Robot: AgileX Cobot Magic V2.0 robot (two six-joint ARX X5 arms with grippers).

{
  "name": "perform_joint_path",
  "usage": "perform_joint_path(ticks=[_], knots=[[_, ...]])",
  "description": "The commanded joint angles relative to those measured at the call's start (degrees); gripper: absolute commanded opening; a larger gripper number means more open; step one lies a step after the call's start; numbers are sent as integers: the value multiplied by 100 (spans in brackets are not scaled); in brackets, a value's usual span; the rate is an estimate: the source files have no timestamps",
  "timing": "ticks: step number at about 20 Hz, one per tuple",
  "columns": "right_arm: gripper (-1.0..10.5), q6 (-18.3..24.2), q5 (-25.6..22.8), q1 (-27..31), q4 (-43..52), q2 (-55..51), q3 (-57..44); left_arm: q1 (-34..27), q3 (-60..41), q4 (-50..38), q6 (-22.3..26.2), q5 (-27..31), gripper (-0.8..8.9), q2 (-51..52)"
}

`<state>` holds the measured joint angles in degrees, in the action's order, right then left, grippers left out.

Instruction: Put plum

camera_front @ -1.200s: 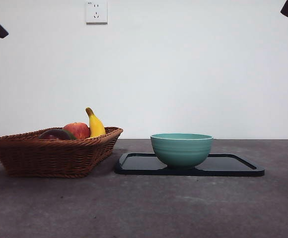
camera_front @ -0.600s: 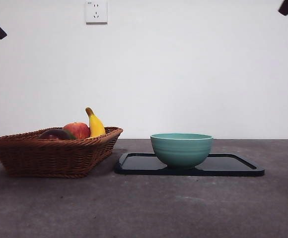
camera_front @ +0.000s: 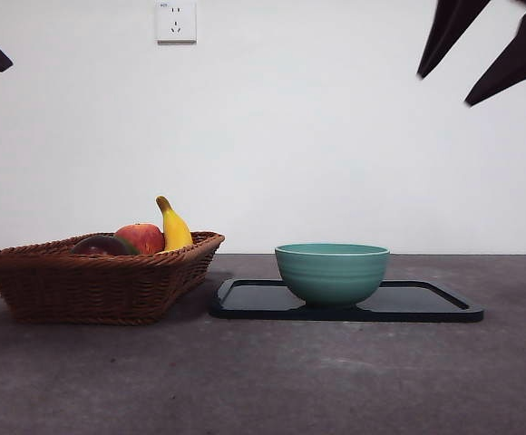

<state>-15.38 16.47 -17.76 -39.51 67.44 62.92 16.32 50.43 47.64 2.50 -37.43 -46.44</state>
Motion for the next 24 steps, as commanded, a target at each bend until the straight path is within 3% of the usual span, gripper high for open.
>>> perform_joint_path(ticks=[1, 8, 17, 22, 24], knots=[[284, 245, -4, 66, 44, 730, 481, 20, 61, -52, 114, -15, 404, -35], [284, 476, -9, 111, 107, 2505, 1340, 20, 61, -55, 114, -15, 404, -35], [282, 498, -17, 66, 752, 3644, 1366, 20, 61, -52, 114, -15, 404, -35], [200, 498, -52, -9, 957, 3974, 1366, 20, 61, -48, 111, -15, 404, -35], [108, 518, -247, -28, 1023, 3985, 1366, 20, 61, -48, 109, -15, 404, -35]])
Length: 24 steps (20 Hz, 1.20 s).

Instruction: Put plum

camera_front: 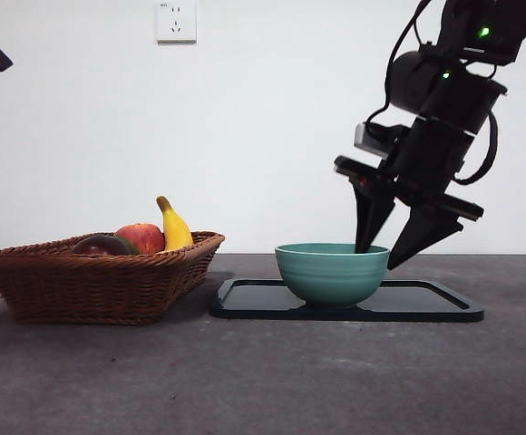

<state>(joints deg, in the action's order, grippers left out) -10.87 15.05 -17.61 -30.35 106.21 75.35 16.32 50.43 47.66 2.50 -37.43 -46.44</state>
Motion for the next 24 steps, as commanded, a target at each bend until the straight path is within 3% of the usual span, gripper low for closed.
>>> perform_joint_path(ticks=[1, 9, 15, 24], knots=[[54, 83, -164, -66, 162, 105, 122, 20, 61, -48, 109, -15, 404, -35], [11, 83, -315, -63, 186, 31, 131, 20, 61, -48, 92, -15, 404, -33], [11, 125, -310, -63, 81, -778, 138, 20, 61, -48, 94, -15, 404, -33], [11, 455, -269, -404, -1453, -2546, 125, 20, 61, -48, 96, -15, 404, -33]])
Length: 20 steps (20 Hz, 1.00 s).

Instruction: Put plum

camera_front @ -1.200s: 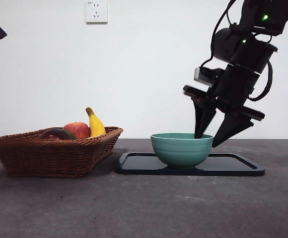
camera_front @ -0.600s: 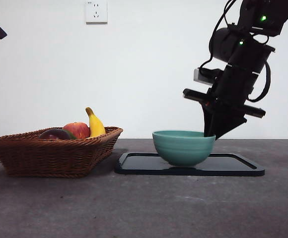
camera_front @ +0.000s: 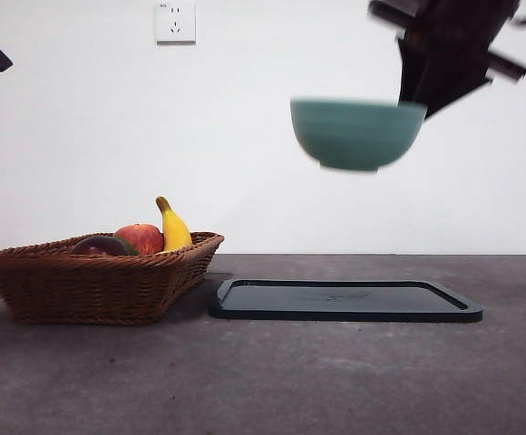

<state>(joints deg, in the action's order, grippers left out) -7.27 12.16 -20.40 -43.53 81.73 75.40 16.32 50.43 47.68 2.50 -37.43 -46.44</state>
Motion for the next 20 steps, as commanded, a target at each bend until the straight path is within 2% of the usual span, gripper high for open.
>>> perform_joint_path(ticks=[1, 8, 13, 20], knots=[[11, 94, 20, -225, -221, -262, 61, 20, 61, -50, 94, -15, 404, -33], [11, -28, -44, -929, 245, -1062, -1460, 20, 61, -48, 94, -15, 404, -33], [11, -315, -44, -1154, 1244, -1021, -2496, 20, 61, -48, 94, -15, 404, -33], [11, -345, -81, -1322, 1698, -452, -2992, 20, 61, -48, 94, -15, 404, -33]])
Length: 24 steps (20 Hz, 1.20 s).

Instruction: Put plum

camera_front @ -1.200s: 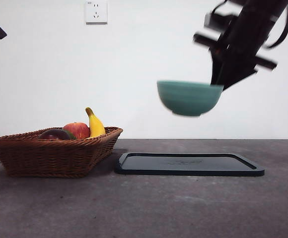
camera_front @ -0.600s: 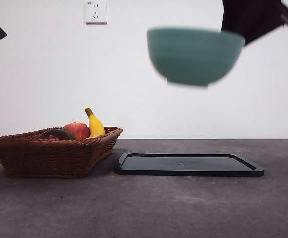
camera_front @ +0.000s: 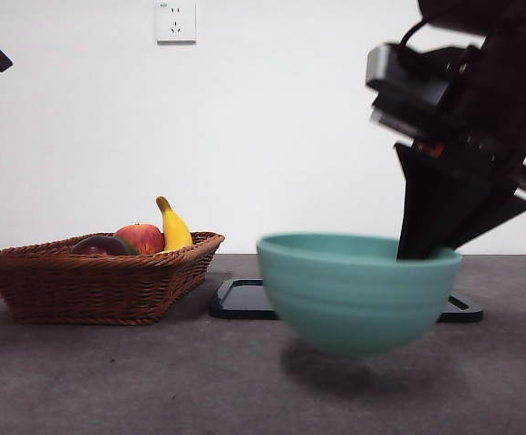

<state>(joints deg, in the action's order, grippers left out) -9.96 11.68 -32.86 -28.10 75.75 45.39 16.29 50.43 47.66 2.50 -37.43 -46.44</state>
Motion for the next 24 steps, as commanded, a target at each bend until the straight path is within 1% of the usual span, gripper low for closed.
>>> perform_joint_path(ticks=[1, 6, 14, 15, 17, 18, 21, 24], knots=[[11, -76, -63, -94, 212, 225, -17, 22, 61, -44, 94, -15, 404, -33], [11, -72, -278, -146, 264, 466, -20, 22, 61, -46, 94, -15, 404, -33], [16, -79, -278, -151, 304, 588, -28, 22, 61, -48, 94, -15, 404, -35], [38, -81, -278, -151, 302, 588, -28, 22, 61, -48, 94, -15, 404, -33], [148, -166, -278, -151, 304, 581, -28, 22, 61, -48, 94, -15, 404, -33], [185, -168, -278, -151, 302, 562, -26, 22, 61, -48, 94, -15, 404, -33], [202, -166, -278, -151, 212, 354, 76, 22, 61, -48, 94, -15, 404, -35], [202, -160, -310, -133, -24, -111, 278, 22, 61, -50, 96, -15, 404, -35]])
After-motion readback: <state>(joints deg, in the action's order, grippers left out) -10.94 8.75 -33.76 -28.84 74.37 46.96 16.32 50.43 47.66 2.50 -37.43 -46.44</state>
